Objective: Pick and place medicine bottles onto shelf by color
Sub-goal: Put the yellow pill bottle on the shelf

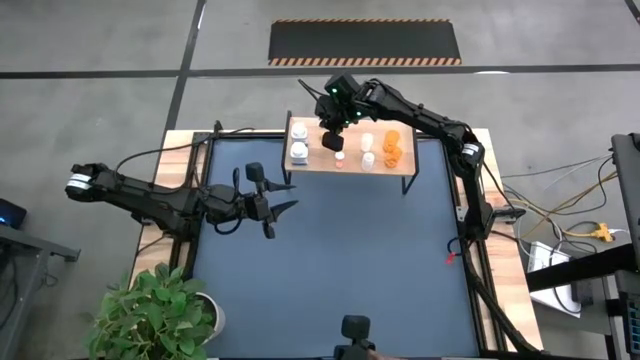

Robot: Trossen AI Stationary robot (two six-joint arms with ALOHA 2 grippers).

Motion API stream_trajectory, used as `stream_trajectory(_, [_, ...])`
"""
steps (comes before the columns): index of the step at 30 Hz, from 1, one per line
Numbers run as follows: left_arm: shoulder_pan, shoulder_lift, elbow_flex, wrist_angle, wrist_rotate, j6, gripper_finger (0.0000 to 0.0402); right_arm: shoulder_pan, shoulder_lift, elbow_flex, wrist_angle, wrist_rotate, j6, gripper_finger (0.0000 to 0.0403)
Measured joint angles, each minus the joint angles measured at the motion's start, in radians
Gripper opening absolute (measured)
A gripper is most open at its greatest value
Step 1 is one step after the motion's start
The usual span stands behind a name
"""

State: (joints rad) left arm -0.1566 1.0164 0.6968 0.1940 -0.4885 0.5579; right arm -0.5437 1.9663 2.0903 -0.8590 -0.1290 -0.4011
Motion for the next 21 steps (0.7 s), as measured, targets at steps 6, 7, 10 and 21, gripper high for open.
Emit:
stream_trajectory(6, [0.000, 0.000, 0.000, 0.000, 0.000, 0.000, 0.0161, 0.000, 0.000, 0.000, 0.005, 0.053, -0.003, 0.0009])
stream_trajectory(7, [0.000, 0.000, 0.000, 0.000, 0.000, 0.000, 0.0161, 0.000, 0.000, -0.001, 0.005, 0.053, -0.003, 0.0009])
stream_trajectory(10, [0.000, 0.000, 0.000, 0.000, 0.000, 0.000, 0.0161, -0.001, 0.000, -0.001, 0.005, 0.054, -0.011, 0.0009])
stream_trajectory(21, [0.000, 0.000, 0.000, -0.001, 0.000, 0.000, 0.0161, -0.007, 0.000, -0.001, 0.003, 0.122, -0.029, 0.0009])
